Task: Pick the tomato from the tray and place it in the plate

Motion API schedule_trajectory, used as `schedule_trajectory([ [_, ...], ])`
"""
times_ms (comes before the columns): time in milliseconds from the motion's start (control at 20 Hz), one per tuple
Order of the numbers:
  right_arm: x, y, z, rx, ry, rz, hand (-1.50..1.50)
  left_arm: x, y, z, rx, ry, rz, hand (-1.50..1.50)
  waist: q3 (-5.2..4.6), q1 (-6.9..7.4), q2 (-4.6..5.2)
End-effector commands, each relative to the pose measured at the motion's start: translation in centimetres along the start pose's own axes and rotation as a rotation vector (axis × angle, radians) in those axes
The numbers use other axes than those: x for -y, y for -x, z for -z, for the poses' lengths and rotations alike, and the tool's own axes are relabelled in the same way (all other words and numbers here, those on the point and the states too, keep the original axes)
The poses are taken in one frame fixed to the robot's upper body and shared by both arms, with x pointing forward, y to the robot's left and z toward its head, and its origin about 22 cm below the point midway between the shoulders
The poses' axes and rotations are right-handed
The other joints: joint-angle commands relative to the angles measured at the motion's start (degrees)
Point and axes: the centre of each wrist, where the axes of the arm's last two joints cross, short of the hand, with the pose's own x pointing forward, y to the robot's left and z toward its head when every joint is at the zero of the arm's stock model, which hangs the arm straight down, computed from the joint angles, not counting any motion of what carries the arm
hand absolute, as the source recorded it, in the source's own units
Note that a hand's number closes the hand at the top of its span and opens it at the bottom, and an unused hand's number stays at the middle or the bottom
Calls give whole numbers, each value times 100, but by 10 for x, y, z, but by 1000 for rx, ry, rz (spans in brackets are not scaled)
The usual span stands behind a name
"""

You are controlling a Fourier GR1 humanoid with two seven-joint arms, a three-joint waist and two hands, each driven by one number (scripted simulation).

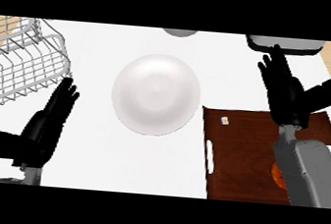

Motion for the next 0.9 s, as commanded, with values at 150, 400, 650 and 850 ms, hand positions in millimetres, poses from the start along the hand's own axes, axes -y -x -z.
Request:
schedule_trajectory([
  [150, -29, 2, -6, 260, -4, -322, 150, -26, -42, 27, 154, 14, 131, 0, -28, 36, 22],
  [400, 77, 40, -19, 65, 228, -1031, 150, -26, -50, 31, 179, 19, 176, 0, -148, -93, 111],
  [650, -11, 111, -61, 265, 592, -724, -150, -35, -62, 44, 176, 19, 172, 0, -4, -98, 45],
  [850, -37, 112, -70, 433, 640, -693, -150, -34, -78, 50, 171, 47, 167, 0, -12, 15, 23],
])
